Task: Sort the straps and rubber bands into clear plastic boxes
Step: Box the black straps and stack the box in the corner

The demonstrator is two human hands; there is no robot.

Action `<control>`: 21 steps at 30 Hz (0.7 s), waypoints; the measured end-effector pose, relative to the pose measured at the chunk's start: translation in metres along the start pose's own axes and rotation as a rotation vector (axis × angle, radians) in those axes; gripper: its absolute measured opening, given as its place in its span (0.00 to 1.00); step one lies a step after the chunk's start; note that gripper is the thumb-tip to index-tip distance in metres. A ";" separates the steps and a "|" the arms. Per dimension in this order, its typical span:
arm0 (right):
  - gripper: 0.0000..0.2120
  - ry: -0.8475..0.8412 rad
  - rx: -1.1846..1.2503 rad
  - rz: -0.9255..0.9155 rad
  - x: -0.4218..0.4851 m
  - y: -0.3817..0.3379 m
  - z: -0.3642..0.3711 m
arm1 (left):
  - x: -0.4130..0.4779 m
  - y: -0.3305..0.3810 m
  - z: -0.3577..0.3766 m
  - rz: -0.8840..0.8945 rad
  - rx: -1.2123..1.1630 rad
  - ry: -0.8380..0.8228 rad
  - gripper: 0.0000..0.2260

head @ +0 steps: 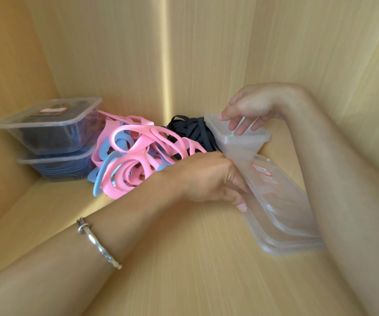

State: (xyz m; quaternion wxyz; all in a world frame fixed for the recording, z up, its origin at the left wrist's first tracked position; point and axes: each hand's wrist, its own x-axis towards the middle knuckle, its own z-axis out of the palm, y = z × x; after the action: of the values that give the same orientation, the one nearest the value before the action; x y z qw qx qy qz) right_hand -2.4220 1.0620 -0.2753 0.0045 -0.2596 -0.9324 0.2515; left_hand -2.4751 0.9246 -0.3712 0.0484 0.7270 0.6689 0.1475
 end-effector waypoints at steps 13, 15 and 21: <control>0.17 0.008 0.008 0.004 -0.001 0.002 -0.003 | 0.004 0.012 -0.006 0.020 0.147 0.326 0.20; 0.17 0.009 0.009 0.006 -0.001 0.002 -0.003 | 0.000 0.014 -0.006 -0.018 0.058 0.086 0.09; 0.16 0.004 0.007 0.008 0.000 0.001 -0.002 | 0.000 0.017 0.002 -0.071 -0.007 -0.300 0.37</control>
State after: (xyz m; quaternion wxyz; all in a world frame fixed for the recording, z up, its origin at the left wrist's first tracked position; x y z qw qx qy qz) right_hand -2.4213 1.0637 -0.2746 0.0062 -0.2638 -0.9304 0.2544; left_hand -2.4581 0.9227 -0.3683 0.1558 0.7167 0.6788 0.0377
